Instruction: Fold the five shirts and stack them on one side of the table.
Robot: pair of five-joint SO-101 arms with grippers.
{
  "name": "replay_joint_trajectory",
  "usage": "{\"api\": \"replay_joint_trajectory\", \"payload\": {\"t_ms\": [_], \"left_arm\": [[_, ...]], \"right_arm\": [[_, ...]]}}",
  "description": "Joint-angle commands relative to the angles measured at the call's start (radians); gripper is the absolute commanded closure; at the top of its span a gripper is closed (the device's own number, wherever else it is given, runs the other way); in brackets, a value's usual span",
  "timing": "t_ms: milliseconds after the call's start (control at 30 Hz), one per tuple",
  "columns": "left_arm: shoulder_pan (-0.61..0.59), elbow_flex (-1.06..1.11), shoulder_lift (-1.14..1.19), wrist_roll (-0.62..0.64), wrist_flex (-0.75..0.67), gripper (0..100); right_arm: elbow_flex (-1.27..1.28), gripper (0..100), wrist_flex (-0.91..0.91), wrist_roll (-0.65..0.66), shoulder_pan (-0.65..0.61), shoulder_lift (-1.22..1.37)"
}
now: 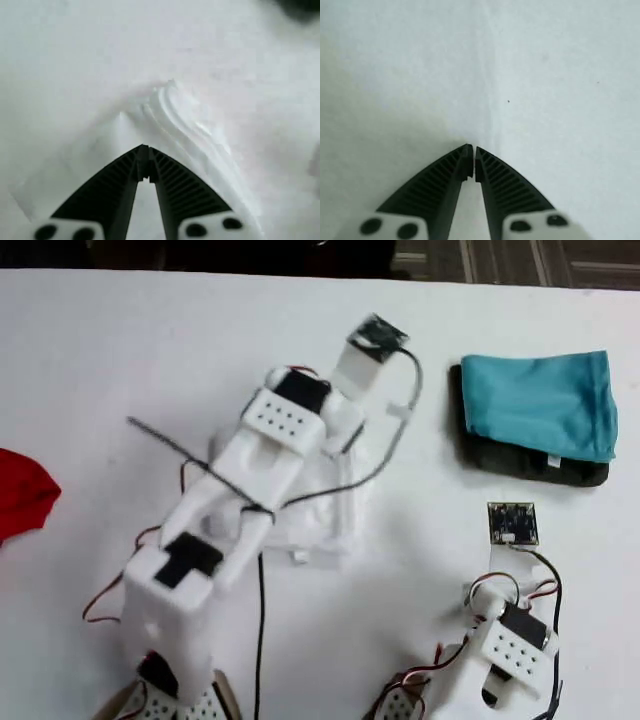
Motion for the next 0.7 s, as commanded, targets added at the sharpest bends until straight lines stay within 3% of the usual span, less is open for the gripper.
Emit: {"api": "replay_joint_trajectory", "payload": {"t_ms": [0, 467, 667], "left_arm": [[-0.017, -0.162, 0.11, 0.021, -0.009, 97], [0.061, -0.74, 0.594, 0.017, 0.092, 97], [0.051, -0.944, 0.677, 0.018, 0.196, 97]], "right_arm": [[-0.006, 97.8, -0.018, -0.006, 0.007, -0.022], [-0.006, 97.8, -0.018, -0.006, 0.007, -0.022], [-0.006, 97.8, -0.018, -0.006, 0.007, -0.022]]}}
